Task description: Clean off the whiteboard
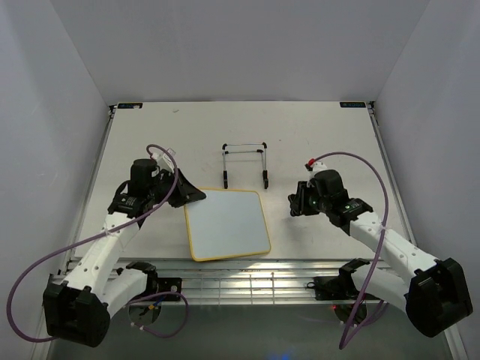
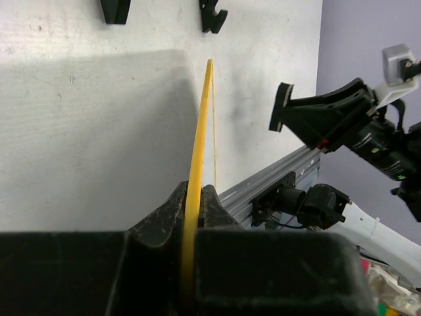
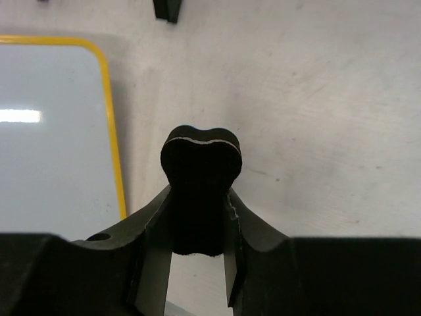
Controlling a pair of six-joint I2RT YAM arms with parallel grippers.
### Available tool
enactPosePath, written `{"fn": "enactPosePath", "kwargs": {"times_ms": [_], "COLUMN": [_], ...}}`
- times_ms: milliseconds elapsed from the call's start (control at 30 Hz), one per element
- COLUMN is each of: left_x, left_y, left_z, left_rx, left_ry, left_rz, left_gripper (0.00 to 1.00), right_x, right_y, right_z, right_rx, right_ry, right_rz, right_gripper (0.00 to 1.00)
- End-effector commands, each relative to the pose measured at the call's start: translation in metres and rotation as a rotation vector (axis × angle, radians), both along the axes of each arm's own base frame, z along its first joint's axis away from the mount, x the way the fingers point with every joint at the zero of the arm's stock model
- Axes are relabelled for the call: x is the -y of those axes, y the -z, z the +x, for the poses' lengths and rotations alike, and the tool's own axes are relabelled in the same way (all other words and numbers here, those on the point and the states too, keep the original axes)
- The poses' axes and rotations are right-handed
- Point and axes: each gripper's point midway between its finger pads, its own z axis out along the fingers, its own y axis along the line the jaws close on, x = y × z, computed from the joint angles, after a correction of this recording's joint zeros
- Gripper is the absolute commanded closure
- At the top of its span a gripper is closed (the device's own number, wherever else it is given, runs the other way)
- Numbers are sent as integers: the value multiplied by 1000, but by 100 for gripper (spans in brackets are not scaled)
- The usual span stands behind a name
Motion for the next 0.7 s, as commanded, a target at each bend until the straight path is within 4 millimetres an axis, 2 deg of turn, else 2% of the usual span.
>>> {"fn": "enactPosePath", "kwargs": {"times_ms": [0,33,133,267,400,667], "left_x": [-47,-46,-46,-40,-30,-15], "left_y": [15,4,-11,-41,-68,-99], "left_z": [24,22,20,12,4,-17], "left_rx": [219,262,335,459,579,729], "left_ry": [-96,-93,-100,-73,-35,61], "left_rz": [303,286,269,211,143,44], "left_gripper": [100,100,100,100,100,100], "right_x": [37,45,61,66,71,68], "right_y": [-14,-12,-8,-3,11,33], "right_z": [10,11,17,18,22,21], "right_rx": [14,5,-8,-22,-72,-143], "right_ry": [73,101,171,198,207,189], "right_rz": [-162,-198,-260,-278,-322,-344], "right_gripper": [92,91,90,87,84,72]}}
